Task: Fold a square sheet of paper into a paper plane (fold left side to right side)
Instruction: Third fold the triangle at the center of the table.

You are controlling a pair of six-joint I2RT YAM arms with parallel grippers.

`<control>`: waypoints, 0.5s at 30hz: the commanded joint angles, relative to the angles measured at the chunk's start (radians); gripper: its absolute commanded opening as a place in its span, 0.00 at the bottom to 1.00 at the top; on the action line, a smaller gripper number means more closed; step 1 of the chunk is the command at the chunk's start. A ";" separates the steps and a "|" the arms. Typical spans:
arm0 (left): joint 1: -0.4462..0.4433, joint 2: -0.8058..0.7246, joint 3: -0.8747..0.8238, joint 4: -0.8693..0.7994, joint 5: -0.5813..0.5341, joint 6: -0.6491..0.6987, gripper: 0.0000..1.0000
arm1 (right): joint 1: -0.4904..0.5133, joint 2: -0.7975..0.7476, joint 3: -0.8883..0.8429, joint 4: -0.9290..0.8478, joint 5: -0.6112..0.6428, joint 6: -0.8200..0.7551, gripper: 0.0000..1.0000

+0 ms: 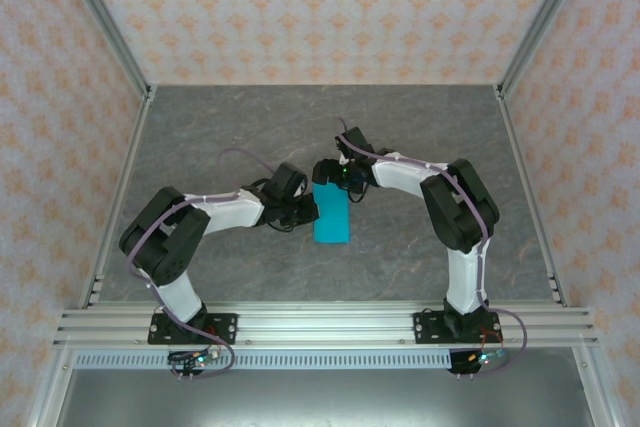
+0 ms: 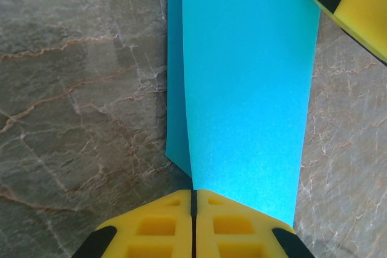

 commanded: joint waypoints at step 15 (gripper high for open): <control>-0.005 -0.079 -0.015 0.011 0.006 -0.116 0.05 | 0.015 -0.540 -0.393 0.094 0.161 -0.222 1.00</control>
